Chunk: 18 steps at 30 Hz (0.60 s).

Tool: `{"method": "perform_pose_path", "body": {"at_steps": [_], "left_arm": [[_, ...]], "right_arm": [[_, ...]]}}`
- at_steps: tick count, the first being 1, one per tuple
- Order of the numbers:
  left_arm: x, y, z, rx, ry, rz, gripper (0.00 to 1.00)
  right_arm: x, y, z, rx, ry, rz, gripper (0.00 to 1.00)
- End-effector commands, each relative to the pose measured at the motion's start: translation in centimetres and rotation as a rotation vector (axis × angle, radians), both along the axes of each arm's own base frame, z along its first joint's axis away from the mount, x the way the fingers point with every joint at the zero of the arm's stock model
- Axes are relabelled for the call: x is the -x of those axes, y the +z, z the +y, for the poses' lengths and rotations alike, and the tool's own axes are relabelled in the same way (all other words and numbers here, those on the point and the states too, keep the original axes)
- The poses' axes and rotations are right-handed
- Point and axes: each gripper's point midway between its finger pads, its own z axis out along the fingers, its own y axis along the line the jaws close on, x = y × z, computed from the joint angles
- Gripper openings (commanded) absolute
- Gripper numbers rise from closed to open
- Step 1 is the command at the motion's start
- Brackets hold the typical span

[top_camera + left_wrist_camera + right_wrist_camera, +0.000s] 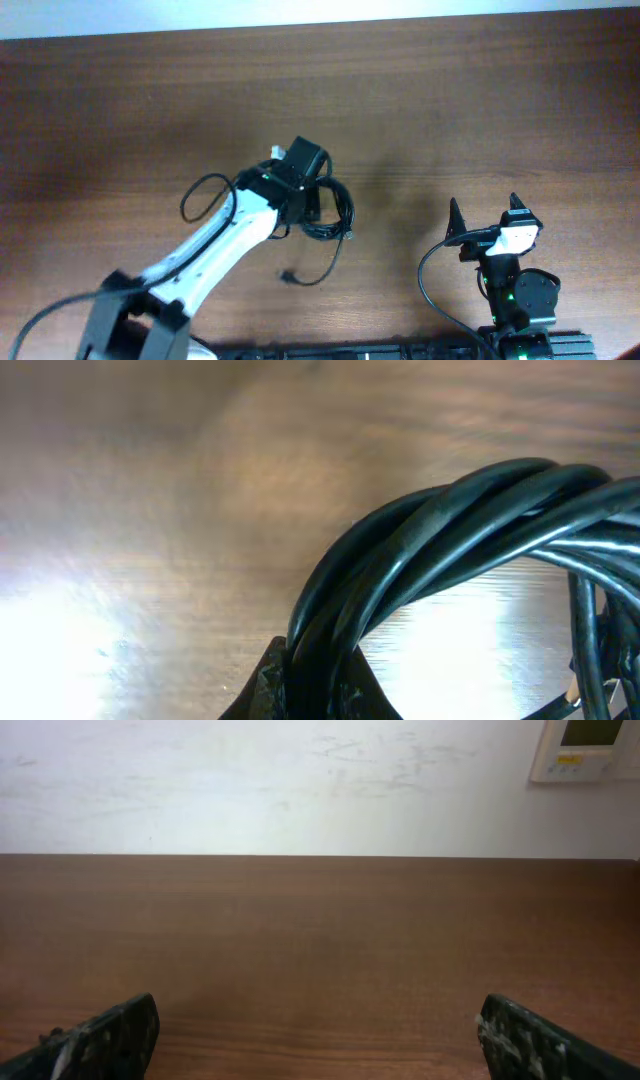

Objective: Untangle cables
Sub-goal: 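Lift the cable coil with the left gripper, letting loose ends hang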

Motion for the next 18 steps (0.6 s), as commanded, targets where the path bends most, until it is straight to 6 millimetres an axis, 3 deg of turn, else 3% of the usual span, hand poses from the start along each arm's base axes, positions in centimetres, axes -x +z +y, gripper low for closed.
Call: {"method": "perform_pose_path", "body": {"at_steps": [1,11,13,18], "left_arm": [[-1.3,3.4,0.5,-0.06,-0.171,-0.135,0.0],[-1.2,3.8,0.7,-0.064,-0.176,-0.139,0.0],[-1.2,3.8,0.7,-0.064,-0.176,-0.14,0.0],[-1.3,3.9,0.6,-0.061,-0.176,-0.145,0.0]], "right_arm": [[0.0,-0.2,0.2,0.007,0.008,0.003,0.99],[0.0,0.1,0.4,0.004,0.021,-0.011,0.99],[0.4,0.2,3.0,-0.164,0.163,0.008,0.99],[2.1,0.6,7.8,-0.836,0.393,0.201,0.99]]}}
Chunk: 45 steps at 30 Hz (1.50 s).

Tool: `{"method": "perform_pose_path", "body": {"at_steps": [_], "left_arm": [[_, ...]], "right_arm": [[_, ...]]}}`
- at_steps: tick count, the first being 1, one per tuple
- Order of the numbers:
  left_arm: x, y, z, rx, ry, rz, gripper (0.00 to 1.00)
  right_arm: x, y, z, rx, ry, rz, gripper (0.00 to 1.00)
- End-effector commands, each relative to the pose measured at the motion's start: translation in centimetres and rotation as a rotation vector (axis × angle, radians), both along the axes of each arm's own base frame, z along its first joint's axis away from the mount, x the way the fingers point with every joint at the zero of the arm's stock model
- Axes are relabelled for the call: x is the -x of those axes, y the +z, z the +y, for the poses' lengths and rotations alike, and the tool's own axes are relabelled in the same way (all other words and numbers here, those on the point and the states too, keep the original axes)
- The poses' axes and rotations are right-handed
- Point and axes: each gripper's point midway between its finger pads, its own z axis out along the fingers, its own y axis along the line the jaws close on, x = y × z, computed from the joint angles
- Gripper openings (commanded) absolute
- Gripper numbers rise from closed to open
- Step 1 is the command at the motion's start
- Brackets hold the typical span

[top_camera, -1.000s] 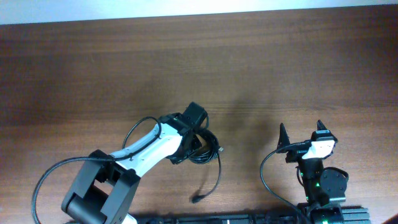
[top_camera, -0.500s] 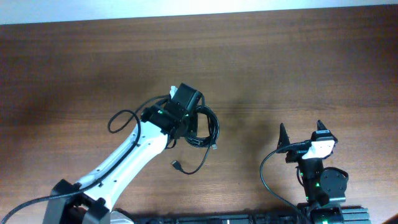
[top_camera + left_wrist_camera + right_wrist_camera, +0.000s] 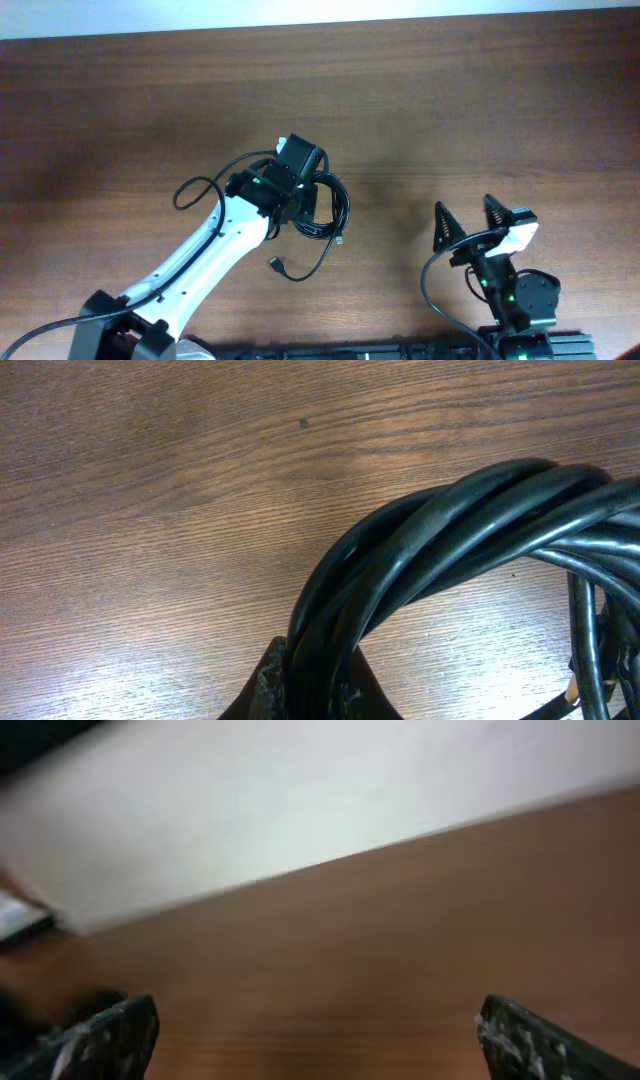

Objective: Untangle cables
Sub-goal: 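Lift the cable coil with the left gripper, letting loose ends hang, then move the right gripper toward the held coil and grasp cable strands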

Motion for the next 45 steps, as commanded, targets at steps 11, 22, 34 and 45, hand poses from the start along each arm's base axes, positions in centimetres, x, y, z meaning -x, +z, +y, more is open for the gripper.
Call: {"method": "perform_pose_path", "body": {"at_steps": [11,22,34,45], "left_arm": [[-0.6,1.5,-0.1,0.016,-0.001,-0.043,0.0],[-0.6,1.5,-0.1,0.002,-0.039,-0.046,0.0],[-1.3,6.1,-0.6,0.215,0.21,-0.16,0.0],[-1.5,6.2,-0.5,0.26,0.304,-0.157,0.0]], "right_arm": [[3.1,0.7,6.0,-0.442,0.341,0.296,0.99],[2.1,2.1,7.7,-0.297,0.449,0.73,0.99],[2.2,0.3,10.9,-0.314,0.754,0.795,0.9],[-0.6,0.6,17.3,-0.158,0.642,0.676,0.71]]}}
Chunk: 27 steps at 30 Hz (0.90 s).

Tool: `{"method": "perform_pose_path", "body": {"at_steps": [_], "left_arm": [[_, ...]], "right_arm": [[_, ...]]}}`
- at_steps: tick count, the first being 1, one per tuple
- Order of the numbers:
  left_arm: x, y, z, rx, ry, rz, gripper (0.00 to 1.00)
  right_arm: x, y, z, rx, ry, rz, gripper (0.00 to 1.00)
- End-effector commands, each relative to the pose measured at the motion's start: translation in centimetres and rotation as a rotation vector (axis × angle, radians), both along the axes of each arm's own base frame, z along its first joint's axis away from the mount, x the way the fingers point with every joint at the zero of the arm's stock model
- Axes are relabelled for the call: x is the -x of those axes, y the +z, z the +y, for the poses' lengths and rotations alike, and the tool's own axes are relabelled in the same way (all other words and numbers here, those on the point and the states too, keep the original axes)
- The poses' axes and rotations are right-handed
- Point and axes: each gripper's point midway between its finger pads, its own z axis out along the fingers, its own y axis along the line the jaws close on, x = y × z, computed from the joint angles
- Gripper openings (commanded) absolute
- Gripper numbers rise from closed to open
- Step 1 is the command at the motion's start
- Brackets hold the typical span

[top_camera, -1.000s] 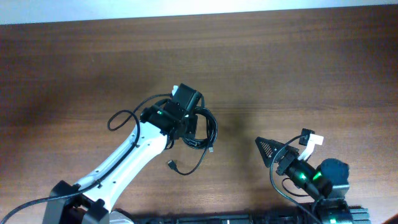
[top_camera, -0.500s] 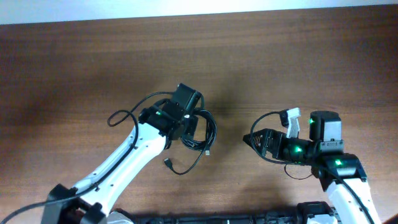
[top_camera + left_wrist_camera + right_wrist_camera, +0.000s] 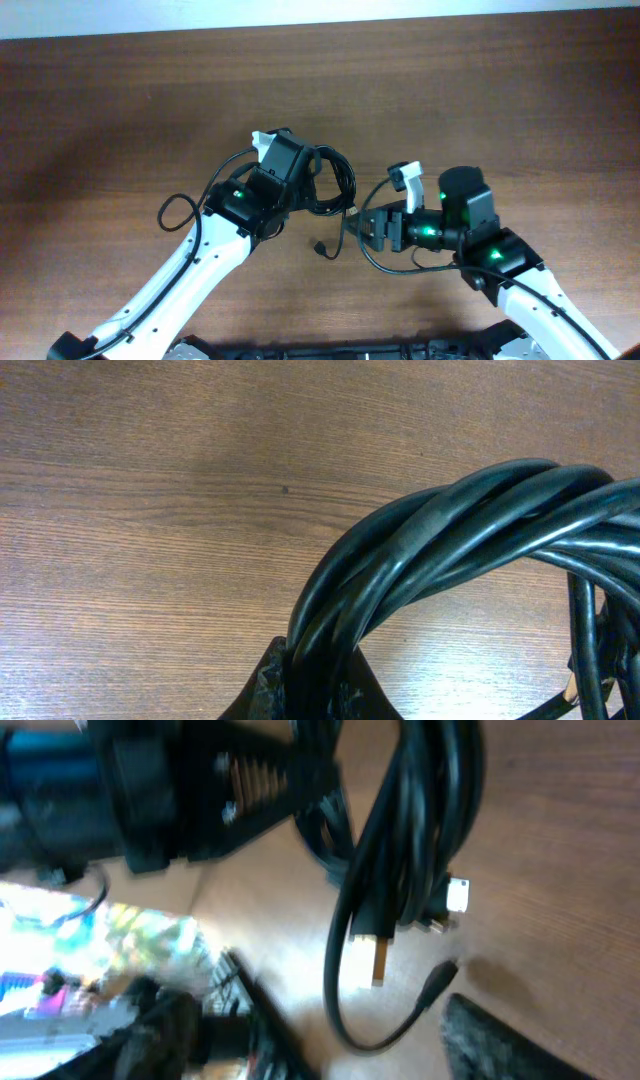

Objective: Untangle cables
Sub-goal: 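Move the right gripper toward the held coil and grasp cable strands, then pull the cables apart, left gripper left and right gripper right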

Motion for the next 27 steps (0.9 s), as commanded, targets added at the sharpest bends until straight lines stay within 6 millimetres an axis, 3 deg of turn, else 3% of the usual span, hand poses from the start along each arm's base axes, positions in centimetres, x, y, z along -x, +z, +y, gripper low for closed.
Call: {"method": "perform_pose_path", "body": {"at_steps": [1,4,7,11,13,17,21,24,26,27], "left_arm": [[-0.4,1.2,0.1,0.022,0.026,-0.03,0.0],[-0.4,1.2,0.0,0.029,0.022,-0.028,0.0],[-0.5,1.3,-0.1,0.031,0.023,-0.032,0.0],[-0.9,1.4,0.6,0.0,0.047,-0.055,0.0],[-0.9,1.5,0.5,0.003,0.047,-0.059,0.0],[-0.8,1.4,0.5,0.003,0.044,-0.053,0.0],[-0.3,1.2,-0.1,-0.024,-0.067,-0.04,0.0],[0.8,1.4,-3.1,0.053,-0.294,-0.026,0.0],[2.1,2.4,-6.0,0.161,-0.477,-0.032,0.0],[2.3,2.6,-6.5,0.191,-0.496,-0.032,0.0]], "right_arm": [[-2.4,-0.2,0.3,0.062,-0.146,-0.041,0.69],[-2.6,0.0,2.1,0.032,-0.135,-0.053,0.59],[-2.4,-1.4,3.0,0.016,-0.152,0.062,0.3],[-2.0,-1.1,3.7,-0.029,-0.13,0.11,0.04],[-1.8,-0.2,4.2,-0.073,-0.109,0.121,0.04],[-2.1,3.7,5.4,-0.21,-0.053,0.029,0.04],[-4.5,4.0,3.4,-0.218,-0.148,0.007,0.04],[-6.4,3.7,1.8,-0.2,-0.25,-0.013,0.04],[-6.9,3.4,1.4,-0.184,-0.286,-0.014,0.04],[-7.0,2.8,1.1,-0.164,-0.308,0.002,0.04]]}}
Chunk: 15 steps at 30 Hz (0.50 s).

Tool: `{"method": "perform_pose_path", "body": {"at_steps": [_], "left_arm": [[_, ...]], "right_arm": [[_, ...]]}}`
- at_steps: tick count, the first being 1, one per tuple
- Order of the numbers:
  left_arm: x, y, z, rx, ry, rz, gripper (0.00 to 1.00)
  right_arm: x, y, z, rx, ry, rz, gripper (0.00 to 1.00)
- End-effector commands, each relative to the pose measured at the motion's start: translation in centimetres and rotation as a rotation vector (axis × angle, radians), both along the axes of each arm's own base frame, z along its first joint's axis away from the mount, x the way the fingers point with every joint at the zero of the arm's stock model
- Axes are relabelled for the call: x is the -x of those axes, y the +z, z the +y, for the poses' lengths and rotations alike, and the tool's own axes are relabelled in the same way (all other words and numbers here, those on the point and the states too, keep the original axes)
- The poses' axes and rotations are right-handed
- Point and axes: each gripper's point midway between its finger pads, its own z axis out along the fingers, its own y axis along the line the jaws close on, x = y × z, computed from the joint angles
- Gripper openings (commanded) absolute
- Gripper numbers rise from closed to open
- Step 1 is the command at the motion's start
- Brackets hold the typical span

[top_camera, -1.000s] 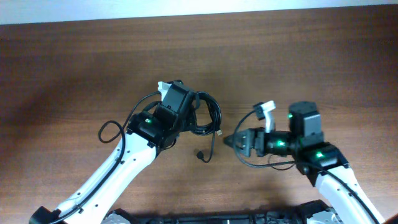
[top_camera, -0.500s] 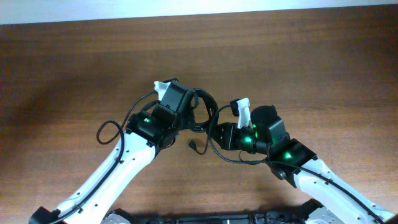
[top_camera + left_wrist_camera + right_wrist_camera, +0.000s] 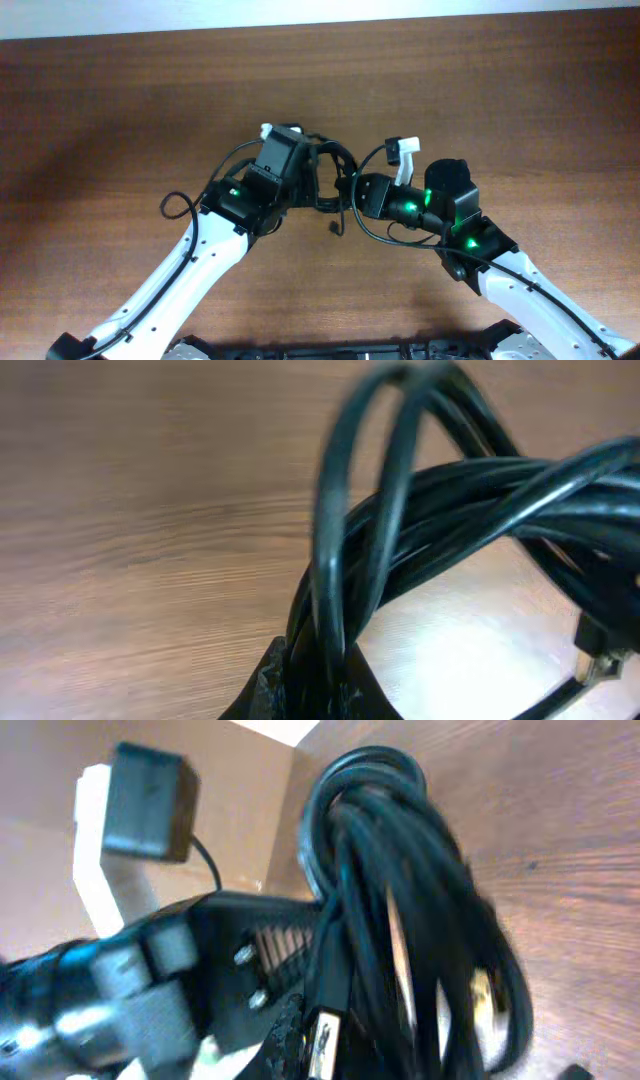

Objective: Untangle cables
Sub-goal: 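Pull the cables apart, left gripper left and right gripper right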

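Note:
A bundle of black cables hangs just above the brown table between my two grippers. My left gripper is shut on it from the left; in the left wrist view the coiled strands rise out of its shut fingertips, with two thin loops arching over the top. My right gripper meets the bundle from the right. In the right wrist view the strands fill the space by its finger, with a USB plug against it. One loose end dangles below.
The wooden table runs to a pale wall strip at the far edge. A loop of the left arm's own wiring sticks out beside that arm. The right arm's base is near the front edge.
My right gripper was open a short way right of the bundle; now it is closed in on the strands. The left gripper has shifted slightly up-table, and two thin loops now stand over the bundle.
At first my left gripper held the bundle at mid-table while the right arm sat parked at the front right, open. Later the right arm was out by the bundle, still open. Now both grippers grip the same bundle, side by side.

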Motion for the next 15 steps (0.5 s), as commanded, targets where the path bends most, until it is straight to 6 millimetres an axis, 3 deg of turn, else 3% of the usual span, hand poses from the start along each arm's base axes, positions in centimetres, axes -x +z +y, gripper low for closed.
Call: {"method": "perform_pose_path", "body": {"at_steps": [1,3,6,8,11,13,15], "left_arm": [[2.8,2.0,-4.8,0.166,-0.312,0.019,0.0],[3.4,2.4,-5.6,0.203,-0.367,0.023,0.0],[5.6,3.4,-7.6,0.273,-0.607,-0.001,0.0],[6.1,3.7,-7.9,0.291,-0.654,-0.007,0.0],[5.9,3.7,-7.7,0.284,-0.653,-0.018,0.0],[5.0,3.8,-6.8,0.28,-0.623,-0.029,0.0],[2.8,3.5,-4.5,0.244,-0.528,-0.046,0.0]], "right_arm": [[-1.5,-0.2,-1.2,0.044,-0.1,-0.01,0.04],[-1.8,-1.9,-2.2,0.1,-0.158,0.044,0.04],[-2.7,-2.3,-3.2,0.132,-0.232,0.037,0.04],[-2.9,-3.1,-4.0,0.167,-0.273,0.058,0.05],[-2.6,-3.8,-4.3,0.188,-0.277,0.085,0.25],[-2.4,-3.9,-4.1,0.186,-0.265,0.091,0.48],[-1.7,-3.5,-3.3,0.159,-0.208,0.097,0.69]]}}
